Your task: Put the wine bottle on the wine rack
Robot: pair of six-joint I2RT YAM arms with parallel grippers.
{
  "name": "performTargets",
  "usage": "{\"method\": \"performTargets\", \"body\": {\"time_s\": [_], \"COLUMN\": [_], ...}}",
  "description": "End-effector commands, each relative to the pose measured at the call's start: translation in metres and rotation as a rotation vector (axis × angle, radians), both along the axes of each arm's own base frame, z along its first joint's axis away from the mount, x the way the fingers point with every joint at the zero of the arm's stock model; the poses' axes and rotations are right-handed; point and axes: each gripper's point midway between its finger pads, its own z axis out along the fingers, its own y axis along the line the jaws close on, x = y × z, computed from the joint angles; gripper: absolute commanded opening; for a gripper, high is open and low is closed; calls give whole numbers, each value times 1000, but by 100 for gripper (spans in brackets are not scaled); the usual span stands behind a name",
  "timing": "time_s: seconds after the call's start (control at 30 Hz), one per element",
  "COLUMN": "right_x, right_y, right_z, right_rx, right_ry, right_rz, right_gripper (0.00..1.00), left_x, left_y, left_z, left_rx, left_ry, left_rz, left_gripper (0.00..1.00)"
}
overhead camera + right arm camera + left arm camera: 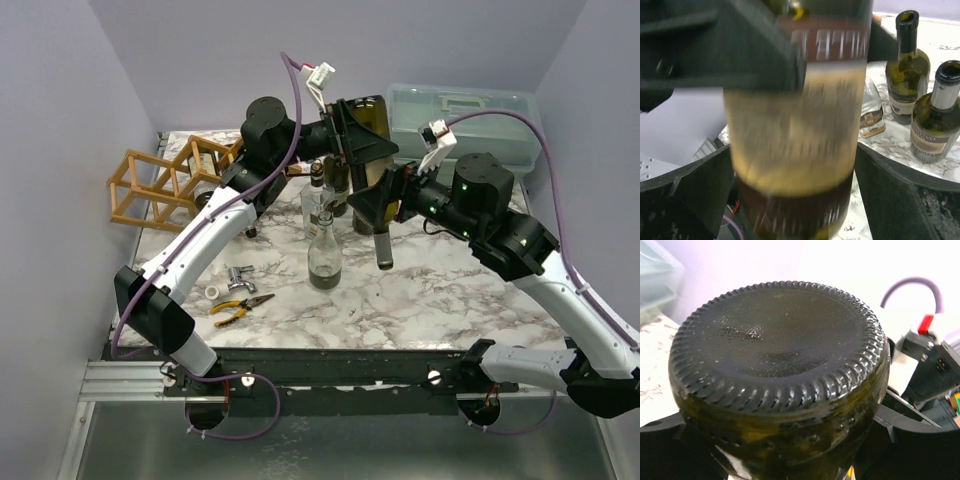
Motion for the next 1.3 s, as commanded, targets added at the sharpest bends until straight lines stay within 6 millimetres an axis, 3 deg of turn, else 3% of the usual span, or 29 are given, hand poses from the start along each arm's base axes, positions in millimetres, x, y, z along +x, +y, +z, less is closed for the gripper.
{"method": "performTargets", "body": {"time_s": [0.0,0.1,0.17,0.23,0.3,0.33,0.4,0.43,0.47,0.6,0.7,0.83,1.03,1.27], "right_x": [18,24,29,32,28,25,21,20,18,15,13,12,3,-3], "right_y": [-3,0,-1,-3,-6,-9,-15,-18,-20,-26,-40,-58,-67,-64], "right_z": [30,29,25,24,28,32,33,36,37,40,47,61,95,115], "right_rx": [82,78,77,82,124,162,251,295,330,444,504,546,603,645], "right_ry": [-55,-61,-65,-71,-87,-97,-94,-93,-89,-82,-98,-122,-170,-193], "right_rz": [-99,-110,-133,-152,-156,-161,-183,-197,-202,-220,-270,-332,-321,-277], "right_gripper": [100,100,92,52,2,1,1,1,1,1,1,1,1,1], "left_x": [-38,-36,-38,-39,-38,-38,-34,-33,-31,-23,-12,-19,-65,-106], "left_y": [-2,-3,-5,-6,-6,-5,-4,-1,0,18,41,55,36,8], "left_z": [33,33,33,33,33,33,32,33,33,33,31,15,-35,-84], "left_rx": [-21,-18,-15,-8,-3,1,2,2,3,17,21,65,163,346], "left_ry": [-100,-101,-105,-109,-116,-118,-118,-129,-140,-186,-198,-226,-180,-181], "left_rz": [-94,-84,-101,-112,-103,-95,-63,-40,-19,89,209,234,26,-22], "left_gripper": [0,0,0,0,0,12,49,84,97,99,99,93,81,80]}}
